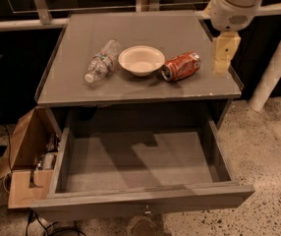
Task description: Place coke can into top drawer
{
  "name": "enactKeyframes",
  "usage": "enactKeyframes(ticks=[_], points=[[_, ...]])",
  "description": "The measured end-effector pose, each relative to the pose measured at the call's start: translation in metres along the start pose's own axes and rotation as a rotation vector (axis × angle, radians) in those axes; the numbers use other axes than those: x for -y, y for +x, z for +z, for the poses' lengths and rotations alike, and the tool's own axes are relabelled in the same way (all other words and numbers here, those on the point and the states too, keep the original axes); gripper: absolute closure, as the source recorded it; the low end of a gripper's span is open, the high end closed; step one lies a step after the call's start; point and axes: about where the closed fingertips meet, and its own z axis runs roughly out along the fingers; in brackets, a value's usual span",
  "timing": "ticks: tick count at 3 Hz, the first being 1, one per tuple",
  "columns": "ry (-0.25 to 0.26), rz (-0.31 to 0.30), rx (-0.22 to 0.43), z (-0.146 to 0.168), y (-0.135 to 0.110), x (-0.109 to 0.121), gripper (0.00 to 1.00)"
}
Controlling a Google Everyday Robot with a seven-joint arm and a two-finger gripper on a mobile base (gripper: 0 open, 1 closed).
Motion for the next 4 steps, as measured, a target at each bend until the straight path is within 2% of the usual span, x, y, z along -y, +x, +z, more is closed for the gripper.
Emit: enactKeyframes(ticks=[2, 3, 4], points=[[0.006, -0.077, -0.017, 0.029, -0.002, 0.032, 0.00], [-0.012, -0.155, -0.027, 0.064, -0.006, 0.066, 0.00], [-0.011, -0.156, -0.026, 0.064, -0.007, 0.067, 0.00]])
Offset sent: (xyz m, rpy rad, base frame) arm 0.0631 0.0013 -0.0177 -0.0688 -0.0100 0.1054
